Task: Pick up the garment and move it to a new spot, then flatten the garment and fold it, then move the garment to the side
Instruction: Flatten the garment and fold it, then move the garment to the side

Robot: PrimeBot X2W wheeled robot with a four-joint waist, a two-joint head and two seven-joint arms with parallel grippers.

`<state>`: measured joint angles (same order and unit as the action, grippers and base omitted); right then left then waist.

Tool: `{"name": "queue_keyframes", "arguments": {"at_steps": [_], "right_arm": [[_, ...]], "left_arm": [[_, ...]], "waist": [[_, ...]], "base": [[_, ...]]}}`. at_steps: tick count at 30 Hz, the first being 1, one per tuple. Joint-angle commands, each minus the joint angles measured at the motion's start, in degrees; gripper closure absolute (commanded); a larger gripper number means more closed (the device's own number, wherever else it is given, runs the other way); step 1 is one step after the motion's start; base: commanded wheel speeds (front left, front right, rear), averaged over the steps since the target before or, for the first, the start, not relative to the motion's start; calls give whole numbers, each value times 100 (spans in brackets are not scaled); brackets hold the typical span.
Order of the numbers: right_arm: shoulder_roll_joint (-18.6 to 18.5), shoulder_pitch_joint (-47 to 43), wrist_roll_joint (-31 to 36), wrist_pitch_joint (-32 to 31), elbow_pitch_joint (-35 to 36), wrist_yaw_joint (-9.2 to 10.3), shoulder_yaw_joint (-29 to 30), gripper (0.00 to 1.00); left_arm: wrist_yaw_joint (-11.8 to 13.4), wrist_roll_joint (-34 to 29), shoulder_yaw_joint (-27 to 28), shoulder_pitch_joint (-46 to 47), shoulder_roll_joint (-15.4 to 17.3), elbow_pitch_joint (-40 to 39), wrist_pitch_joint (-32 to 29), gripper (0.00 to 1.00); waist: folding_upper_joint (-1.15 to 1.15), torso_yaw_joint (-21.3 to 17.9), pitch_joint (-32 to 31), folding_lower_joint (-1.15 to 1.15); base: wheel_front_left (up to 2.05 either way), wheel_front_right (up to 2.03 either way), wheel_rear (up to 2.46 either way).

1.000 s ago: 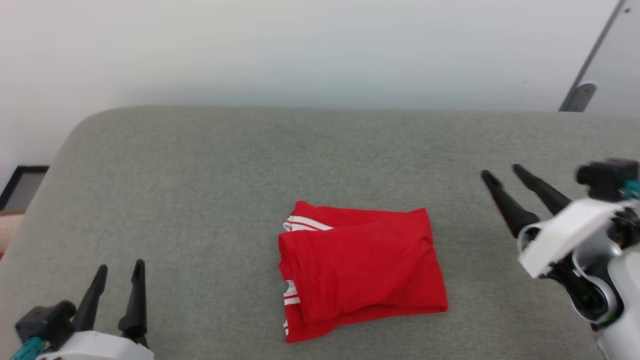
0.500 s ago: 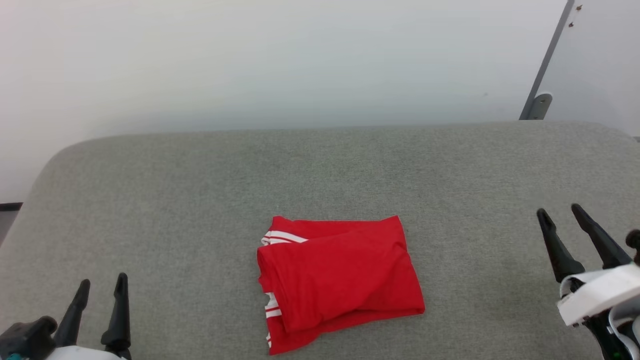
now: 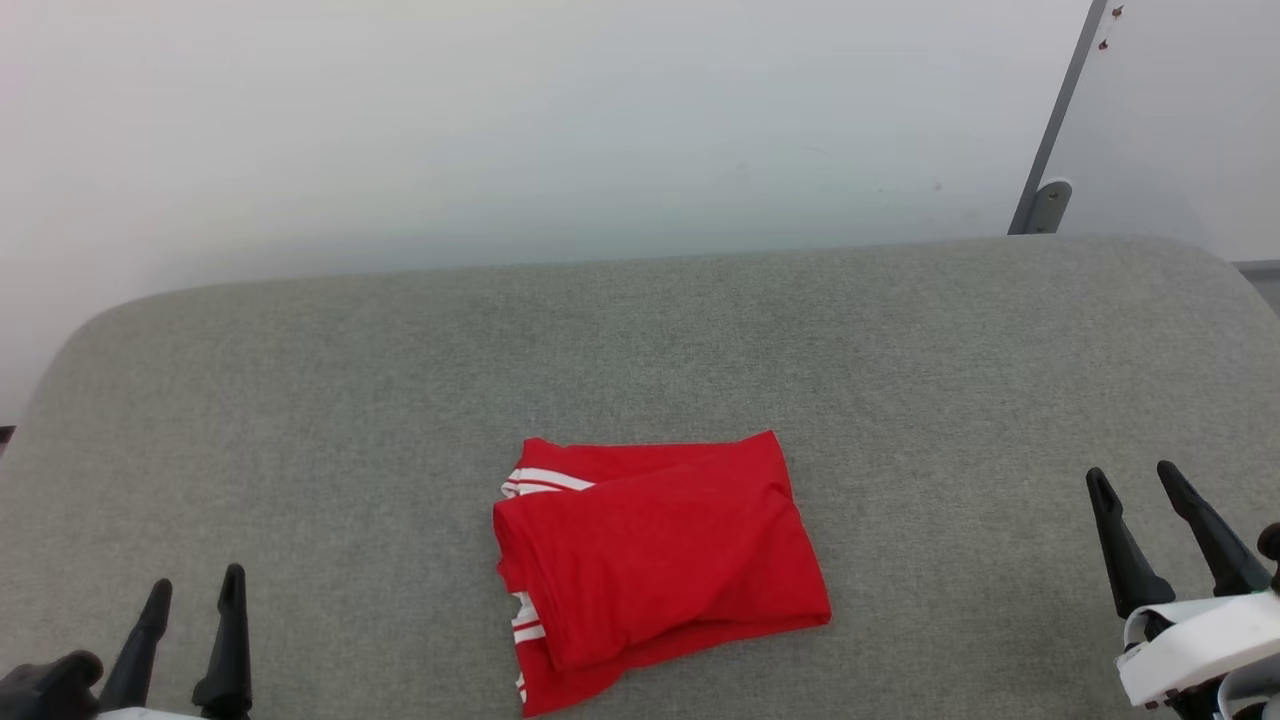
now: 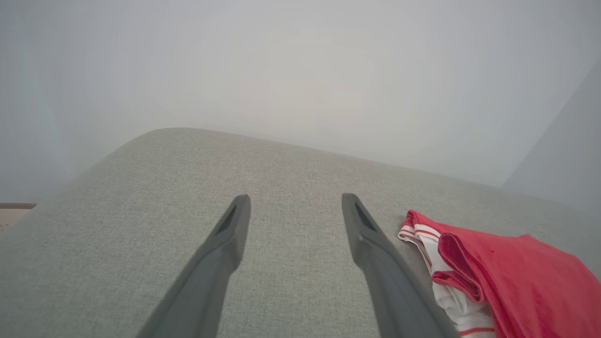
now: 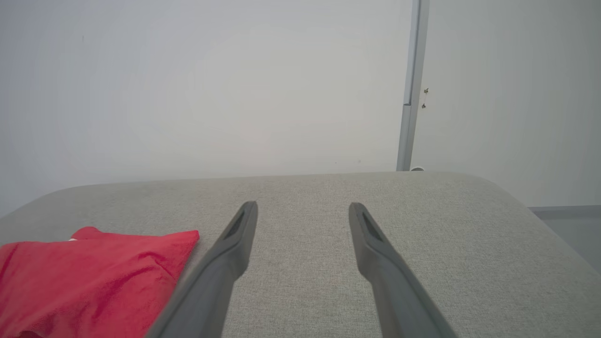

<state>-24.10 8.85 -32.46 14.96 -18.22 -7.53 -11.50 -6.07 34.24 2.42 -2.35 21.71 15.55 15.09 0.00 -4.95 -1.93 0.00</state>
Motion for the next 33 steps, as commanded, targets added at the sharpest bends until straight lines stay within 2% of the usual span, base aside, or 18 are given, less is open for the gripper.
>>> {"name": "queue_keyframes", "arguments": {"at_steps": [1, 21, 27, 33], "right_arm": [[64, -102, 41, 25, 57, 10, 67, 0], [220, -419, 380, 29, 253, 10, 281, 0], [215, -448, 399, 29, 272, 10, 303, 0], [218, -432, 295, 28, 196, 10, 172, 0]], "left_arm": [[-37, -27, 31, -30, -27, 32, 5, 0], [-139, -156, 74, 18, -100, 194, 5, 0], [-140, -252, -79, 119, -23, 232, 5, 0], [-146, -351, -300, 260, 82, 290, 3, 0]], "waist": [[0, -5, 0, 0], [0, 125, 0, 0], [0, 298, 6, 0], [0, 635, 6, 0]], "base": [[0, 0, 0], [0, 0, 0], [0, 0, 0], [0, 0, 0]]}}
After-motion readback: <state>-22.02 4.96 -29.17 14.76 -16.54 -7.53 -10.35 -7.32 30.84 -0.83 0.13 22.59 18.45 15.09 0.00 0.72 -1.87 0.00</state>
